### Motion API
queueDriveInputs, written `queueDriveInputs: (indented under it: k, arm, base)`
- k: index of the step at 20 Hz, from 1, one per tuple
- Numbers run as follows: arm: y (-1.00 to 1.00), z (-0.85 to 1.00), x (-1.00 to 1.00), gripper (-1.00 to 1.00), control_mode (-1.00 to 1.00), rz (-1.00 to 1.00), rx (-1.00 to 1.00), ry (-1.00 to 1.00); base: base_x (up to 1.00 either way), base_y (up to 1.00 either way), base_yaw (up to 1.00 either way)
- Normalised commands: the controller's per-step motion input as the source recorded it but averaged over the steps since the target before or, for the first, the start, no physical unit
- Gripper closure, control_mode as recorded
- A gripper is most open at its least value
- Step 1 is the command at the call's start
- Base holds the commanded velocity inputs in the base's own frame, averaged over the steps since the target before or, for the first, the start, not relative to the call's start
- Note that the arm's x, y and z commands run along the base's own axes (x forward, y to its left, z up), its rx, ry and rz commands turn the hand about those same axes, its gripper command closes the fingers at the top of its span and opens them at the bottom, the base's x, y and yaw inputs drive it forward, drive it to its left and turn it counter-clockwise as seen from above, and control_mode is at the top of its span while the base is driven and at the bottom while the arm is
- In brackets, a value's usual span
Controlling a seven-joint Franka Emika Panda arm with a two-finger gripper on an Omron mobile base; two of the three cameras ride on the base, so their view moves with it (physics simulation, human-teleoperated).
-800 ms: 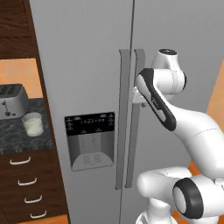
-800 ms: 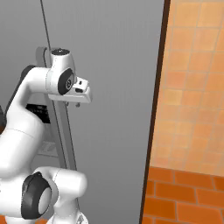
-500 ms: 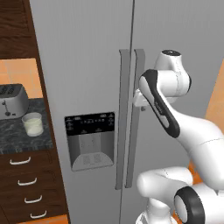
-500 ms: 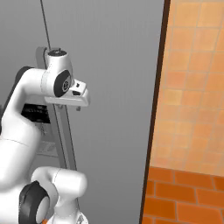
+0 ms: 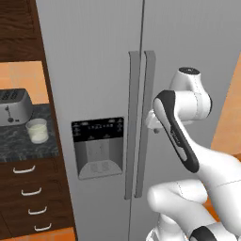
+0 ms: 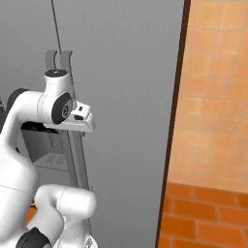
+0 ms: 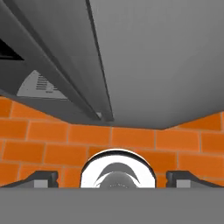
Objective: Grab a lemon wedge from the fridge and one ice cube from the ice bowl, and put them in the glass of lemonade.
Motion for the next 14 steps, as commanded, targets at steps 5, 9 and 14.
queueDriveInputs:
  k: [5,9,14]
  arm:
    - [0.0,0.0,0.0,-1.0,1.0,0.0,0.0,0.0]
    - [0.0,0.0,0.0,-1.0,1.0,0.0,0.0,0.0]
    - [0.0,0.0,0.0,-1.0,1.0,0.0,0.0,0.0]
  base:
    - [-0.24,0.79,0.01]
    - [0.0,1.0,0.0]
    - [0.2,1.0,0.0]
